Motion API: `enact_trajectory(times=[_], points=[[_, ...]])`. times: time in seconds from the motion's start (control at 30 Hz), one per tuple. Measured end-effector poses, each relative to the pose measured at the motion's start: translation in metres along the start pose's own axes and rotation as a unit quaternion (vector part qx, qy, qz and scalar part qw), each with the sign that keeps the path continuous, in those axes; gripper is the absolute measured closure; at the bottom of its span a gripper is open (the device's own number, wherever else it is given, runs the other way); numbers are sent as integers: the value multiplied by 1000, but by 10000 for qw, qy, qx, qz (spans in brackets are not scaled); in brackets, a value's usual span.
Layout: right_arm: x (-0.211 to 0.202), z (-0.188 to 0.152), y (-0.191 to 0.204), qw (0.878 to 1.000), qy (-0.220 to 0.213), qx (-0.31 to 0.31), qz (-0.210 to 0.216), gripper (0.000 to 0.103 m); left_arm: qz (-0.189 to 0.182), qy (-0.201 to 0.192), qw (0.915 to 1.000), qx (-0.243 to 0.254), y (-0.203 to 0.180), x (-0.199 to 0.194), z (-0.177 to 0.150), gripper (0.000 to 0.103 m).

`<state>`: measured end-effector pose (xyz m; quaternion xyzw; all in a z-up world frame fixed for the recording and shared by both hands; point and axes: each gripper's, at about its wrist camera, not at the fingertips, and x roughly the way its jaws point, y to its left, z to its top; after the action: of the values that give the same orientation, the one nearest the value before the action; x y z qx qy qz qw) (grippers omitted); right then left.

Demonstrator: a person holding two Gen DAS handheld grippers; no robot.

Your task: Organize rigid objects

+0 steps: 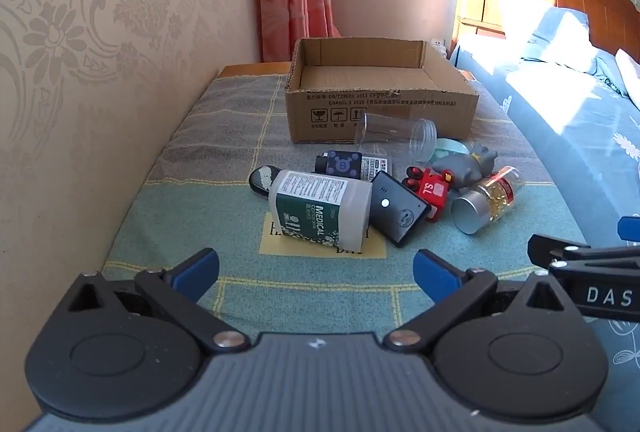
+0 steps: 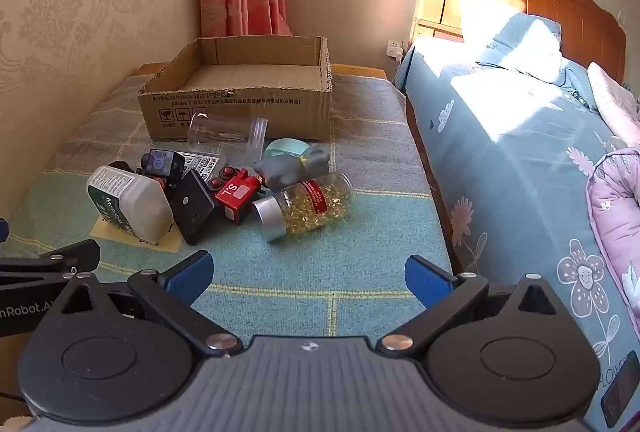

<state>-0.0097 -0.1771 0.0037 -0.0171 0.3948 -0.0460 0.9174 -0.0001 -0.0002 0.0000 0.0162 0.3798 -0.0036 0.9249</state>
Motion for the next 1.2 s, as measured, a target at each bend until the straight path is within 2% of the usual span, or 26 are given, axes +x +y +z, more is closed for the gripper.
enact_trajectory(times=[0.17, 0.33, 1.2], points=[[-1, 1, 0, 10000, 35, -55, -49, 0, 19, -200, 9998, 15, -4, -6, -7, 1], [-1, 2, 1, 10000, 20, -63, -67, 0, -72, -25, 10000, -17, -1, -2, -1, 1], [-3, 2, 0, 10000, -19, -50, -67, 0, -46, -100, 9999, 10, 0, -4, 2, 1]])
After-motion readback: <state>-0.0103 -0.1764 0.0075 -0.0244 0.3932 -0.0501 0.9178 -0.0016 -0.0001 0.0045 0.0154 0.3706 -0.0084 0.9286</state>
